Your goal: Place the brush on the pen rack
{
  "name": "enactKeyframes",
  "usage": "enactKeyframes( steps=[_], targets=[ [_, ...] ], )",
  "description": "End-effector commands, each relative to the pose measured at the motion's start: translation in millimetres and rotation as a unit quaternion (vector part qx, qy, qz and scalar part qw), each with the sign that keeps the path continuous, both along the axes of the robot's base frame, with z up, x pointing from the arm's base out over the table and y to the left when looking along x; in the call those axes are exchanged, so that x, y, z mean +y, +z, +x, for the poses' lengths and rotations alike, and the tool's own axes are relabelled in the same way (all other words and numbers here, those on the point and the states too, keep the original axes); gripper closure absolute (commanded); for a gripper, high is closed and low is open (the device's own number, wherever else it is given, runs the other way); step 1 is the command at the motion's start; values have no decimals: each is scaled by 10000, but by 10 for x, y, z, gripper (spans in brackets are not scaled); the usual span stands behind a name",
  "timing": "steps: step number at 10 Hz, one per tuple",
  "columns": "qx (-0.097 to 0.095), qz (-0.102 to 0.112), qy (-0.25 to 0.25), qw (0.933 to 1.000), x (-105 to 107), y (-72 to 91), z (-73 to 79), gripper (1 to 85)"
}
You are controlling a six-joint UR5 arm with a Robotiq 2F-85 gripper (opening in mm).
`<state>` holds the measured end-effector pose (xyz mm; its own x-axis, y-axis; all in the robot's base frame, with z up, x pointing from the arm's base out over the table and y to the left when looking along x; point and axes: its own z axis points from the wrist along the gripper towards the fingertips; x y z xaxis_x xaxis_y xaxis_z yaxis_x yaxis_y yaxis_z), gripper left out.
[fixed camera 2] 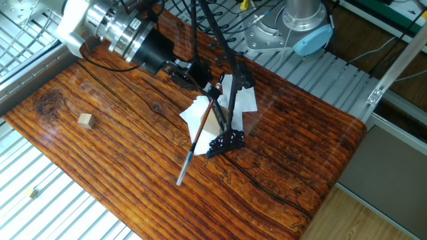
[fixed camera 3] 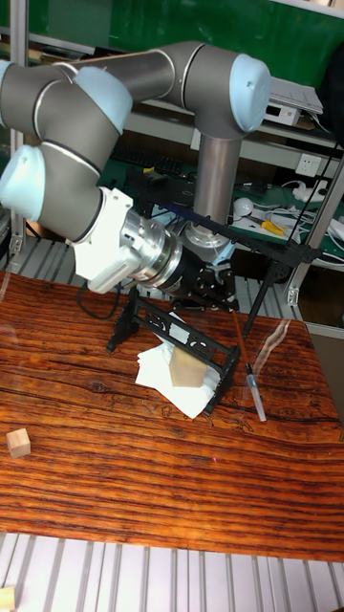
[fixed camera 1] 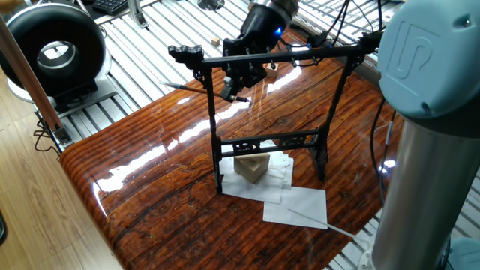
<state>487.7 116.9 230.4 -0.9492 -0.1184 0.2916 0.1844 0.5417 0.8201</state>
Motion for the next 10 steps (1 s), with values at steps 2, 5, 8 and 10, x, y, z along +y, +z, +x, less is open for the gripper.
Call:
enactKeyframes(
  steps=[2,5,8,10],
  targets=[
    [-212,-403,124,9989,-122,-66,-16,847],
    [-191,-603,143,9979,-126,54,-41,847],
    [-239,-789,165,9965,-149,60,-31,847],
    [-302,-956,229,9947,-196,47,-51,847]
  ],
)
